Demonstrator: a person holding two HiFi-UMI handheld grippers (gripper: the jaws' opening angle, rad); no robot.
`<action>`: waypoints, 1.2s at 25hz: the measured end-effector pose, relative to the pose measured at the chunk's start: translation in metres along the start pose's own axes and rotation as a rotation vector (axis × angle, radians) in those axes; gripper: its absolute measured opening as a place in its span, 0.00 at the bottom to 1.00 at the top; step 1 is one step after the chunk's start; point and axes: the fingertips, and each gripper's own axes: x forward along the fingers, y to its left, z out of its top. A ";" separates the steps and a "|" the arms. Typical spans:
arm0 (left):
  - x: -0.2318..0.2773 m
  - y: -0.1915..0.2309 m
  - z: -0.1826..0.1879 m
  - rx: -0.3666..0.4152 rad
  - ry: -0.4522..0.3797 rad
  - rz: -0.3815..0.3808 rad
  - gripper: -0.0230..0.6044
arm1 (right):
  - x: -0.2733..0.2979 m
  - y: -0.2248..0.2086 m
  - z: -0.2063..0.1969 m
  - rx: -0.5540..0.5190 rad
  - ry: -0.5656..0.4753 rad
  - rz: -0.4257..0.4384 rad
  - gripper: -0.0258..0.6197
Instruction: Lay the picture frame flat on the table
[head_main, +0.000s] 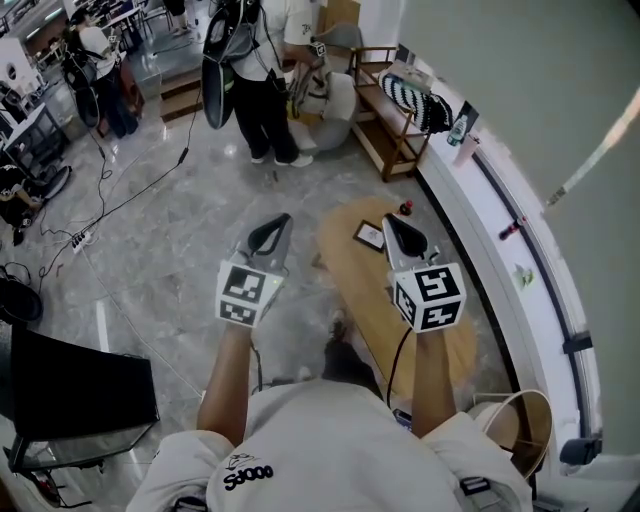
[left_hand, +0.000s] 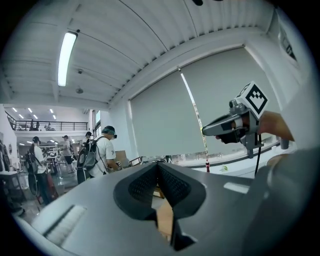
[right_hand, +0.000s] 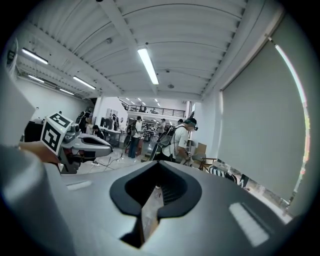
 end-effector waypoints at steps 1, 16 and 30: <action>-0.003 -0.002 0.004 0.015 -0.002 0.000 0.05 | -0.001 0.003 0.004 -0.004 -0.009 0.005 0.04; -0.032 -0.013 0.070 0.102 -0.097 -0.032 0.05 | -0.014 0.041 0.060 -0.084 -0.119 0.099 0.04; -0.039 -0.015 0.099 0.175 -0.138 -0.014 0.05 | -0.017 0.045 0.078 -0.142 -0.152 0.110 0.04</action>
